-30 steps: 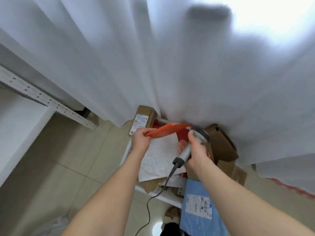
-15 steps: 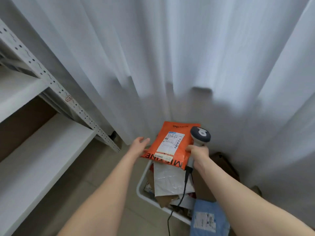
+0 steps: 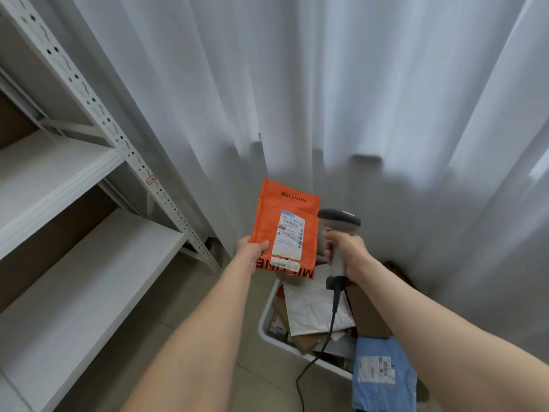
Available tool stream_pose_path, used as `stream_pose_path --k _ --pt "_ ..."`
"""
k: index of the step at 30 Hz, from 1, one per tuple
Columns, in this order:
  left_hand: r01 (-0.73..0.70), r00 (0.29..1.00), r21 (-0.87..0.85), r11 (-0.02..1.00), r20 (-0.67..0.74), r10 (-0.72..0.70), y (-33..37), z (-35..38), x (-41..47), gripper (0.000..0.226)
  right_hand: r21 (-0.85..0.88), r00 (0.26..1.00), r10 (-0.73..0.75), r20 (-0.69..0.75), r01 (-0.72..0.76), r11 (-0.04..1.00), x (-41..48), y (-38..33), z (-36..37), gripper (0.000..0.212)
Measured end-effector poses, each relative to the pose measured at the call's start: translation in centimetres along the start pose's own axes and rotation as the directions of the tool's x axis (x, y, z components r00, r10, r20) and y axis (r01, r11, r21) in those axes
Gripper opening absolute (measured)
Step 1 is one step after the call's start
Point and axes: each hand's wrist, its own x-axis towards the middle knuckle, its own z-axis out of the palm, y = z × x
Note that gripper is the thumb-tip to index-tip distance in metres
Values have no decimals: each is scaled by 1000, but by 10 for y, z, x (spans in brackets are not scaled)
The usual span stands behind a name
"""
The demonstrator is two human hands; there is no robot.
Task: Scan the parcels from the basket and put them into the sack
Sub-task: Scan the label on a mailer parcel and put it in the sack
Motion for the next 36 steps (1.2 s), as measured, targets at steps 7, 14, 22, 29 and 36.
stream_pose_path --k 7,14,22,29,36 --pt "21 1000 -116 993 -6 -22 2 -20 -8 15 -99 966 106 235 -84 992 -38 -14 38 4" --pt "47 999 -197 979 12 -45 8 -41 -9 16 -148 954 156 255 -121 982 -57 -19 57 7" --pt "44 999 -202 978 34 -38 8 -63 -6 20 -170 951 127 282 -81 982 -70 -19 73 12" --pt "52 998 -201 978 38 -45 -9 -92 -22 28 -180 989 38 141 -12 984 -68 13 79 12" --pt "20 998 -245 969 -54 -35 -59 -156 -69 21 -195 991 50 127 -24 980 -95 76 88 15"
